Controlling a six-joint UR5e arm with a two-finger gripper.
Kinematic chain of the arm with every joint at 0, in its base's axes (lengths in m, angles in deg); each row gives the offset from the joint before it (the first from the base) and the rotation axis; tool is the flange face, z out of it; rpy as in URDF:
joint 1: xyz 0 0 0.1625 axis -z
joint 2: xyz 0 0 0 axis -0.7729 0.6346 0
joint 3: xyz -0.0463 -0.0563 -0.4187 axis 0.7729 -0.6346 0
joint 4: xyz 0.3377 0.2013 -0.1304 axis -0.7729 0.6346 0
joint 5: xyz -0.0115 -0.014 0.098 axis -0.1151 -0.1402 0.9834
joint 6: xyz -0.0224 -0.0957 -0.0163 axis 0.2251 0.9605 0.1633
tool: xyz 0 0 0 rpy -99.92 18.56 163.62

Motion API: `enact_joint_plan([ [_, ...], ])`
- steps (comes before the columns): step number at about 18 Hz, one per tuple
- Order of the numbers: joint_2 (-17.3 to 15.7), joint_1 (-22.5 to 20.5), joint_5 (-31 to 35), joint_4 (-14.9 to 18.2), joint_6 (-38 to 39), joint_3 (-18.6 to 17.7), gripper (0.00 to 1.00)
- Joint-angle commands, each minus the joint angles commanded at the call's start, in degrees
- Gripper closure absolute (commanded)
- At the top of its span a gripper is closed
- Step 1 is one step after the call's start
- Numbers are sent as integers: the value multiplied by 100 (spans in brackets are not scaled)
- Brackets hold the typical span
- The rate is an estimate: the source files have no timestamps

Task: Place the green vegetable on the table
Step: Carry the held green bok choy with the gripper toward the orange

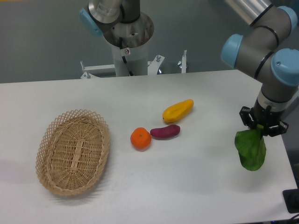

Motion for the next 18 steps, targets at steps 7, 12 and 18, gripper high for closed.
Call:
enact_joint_plan([
  [7, 26, 123, 18, -9, 290, 17, 100],
  [12, 61, 377, 35, -9, 632, 18, 100],
  [18, 255, 861, 18, -35, 1221, 53, 100],
])
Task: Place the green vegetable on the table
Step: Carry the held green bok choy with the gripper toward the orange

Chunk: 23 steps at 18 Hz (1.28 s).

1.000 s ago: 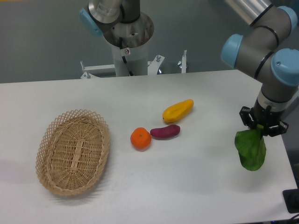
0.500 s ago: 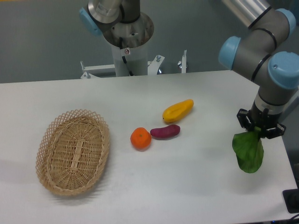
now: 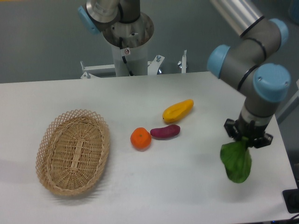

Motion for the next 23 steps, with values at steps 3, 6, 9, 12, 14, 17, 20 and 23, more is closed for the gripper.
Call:
enact_joint_plan([
  [3, 88, 246, -26, -105, 315, 9, 100],
  [6, 202, 492, -44, -351, 729, 9, 100],
  [9, 290, 729, -62, -404, 1072, 0, 100],
  [12, 361, 940, -70, -413, 1257, 0, 100],
  [14, 387, 1125, -79, -422, 1388, -44, 100],
  [17, 466, 1371, -70, -676, 1600, -105, 100],
  [20, 475, 1556, -70, -773, 1618, -211, 90],
  [23, 370, 1618, -70, -782, 1600, -351, 75],
])
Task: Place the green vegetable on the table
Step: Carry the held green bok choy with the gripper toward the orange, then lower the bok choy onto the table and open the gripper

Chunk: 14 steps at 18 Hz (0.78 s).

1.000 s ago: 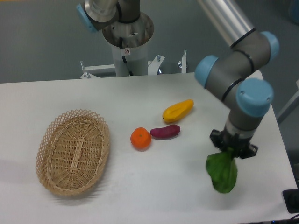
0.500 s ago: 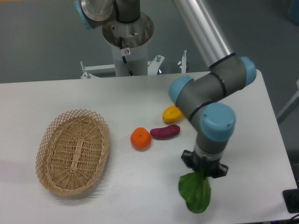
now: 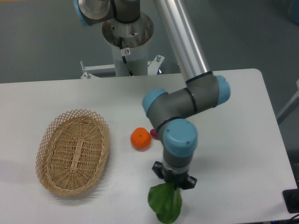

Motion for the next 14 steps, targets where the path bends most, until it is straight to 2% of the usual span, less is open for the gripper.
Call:
enact_joint_plan([
  [2, -97, 87, 0, 0, -9, -123, 63],
  [4, -158, 202, 0, 0, 9, -220, 57],
  [6, -211, 220, 0, 0, 9, -238, 29],
  [7, -211, 220, 9, 0, 17, -229, 0],
  [14, -404, 185, 79, 17, -70, -229, 0],
])
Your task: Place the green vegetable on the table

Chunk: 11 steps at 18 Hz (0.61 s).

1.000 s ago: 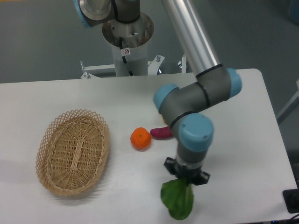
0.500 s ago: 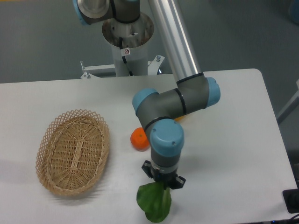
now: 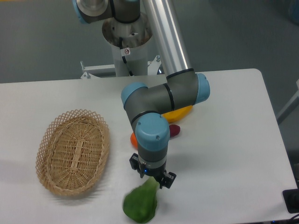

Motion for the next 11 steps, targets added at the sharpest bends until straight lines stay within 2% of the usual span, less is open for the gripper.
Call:
enact_joint_plan([
  [4, -167, -421, 0, 26, -271, 96, 0],
  [8, -176, -808, 0, 53, -588, 264, 0],
  [11, -194, -1238, -9, 62, -1211, 299, 0],
])
